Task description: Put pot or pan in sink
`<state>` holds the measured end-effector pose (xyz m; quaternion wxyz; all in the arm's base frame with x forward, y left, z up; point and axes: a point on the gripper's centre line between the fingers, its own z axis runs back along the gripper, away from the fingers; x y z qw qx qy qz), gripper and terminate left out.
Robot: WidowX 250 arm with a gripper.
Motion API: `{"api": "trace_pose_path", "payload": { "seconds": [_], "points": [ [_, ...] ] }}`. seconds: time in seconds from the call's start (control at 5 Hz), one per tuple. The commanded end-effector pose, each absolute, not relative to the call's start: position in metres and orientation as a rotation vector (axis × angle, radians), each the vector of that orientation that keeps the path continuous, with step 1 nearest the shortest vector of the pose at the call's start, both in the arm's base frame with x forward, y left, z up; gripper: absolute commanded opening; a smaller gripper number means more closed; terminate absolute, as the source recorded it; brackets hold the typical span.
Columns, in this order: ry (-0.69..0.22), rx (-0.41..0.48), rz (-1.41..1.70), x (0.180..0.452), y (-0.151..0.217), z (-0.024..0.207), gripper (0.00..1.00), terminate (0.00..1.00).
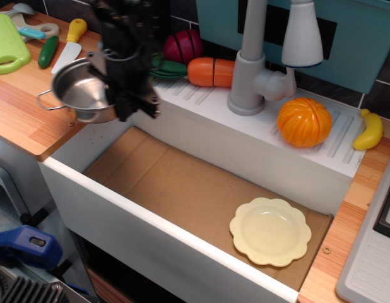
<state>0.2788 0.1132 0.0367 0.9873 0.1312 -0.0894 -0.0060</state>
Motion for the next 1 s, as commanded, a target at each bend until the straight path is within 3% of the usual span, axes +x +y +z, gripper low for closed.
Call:
{"api": "trace_pose_path", "payload": {
  "seconds": [0.0, 0.2, 0.6, 0.8],
  "points": [
    [-0.256, 0.231, 0.057, 0.292, 0.085, 0.039, 0.0, 0.0],
    [-0.282, 0.212, 0.123, 0.288, 0.066, 0.023, 0.0, 0.0],
    [-0.295, 0.166, 0.127, 0.296, 0.063, 0.021, 0.0, 0.0],
    [-0.305, 0.129, 0.131, 0.296, 0.063, 0.021, 1.0, 0.0]
  ]
}}
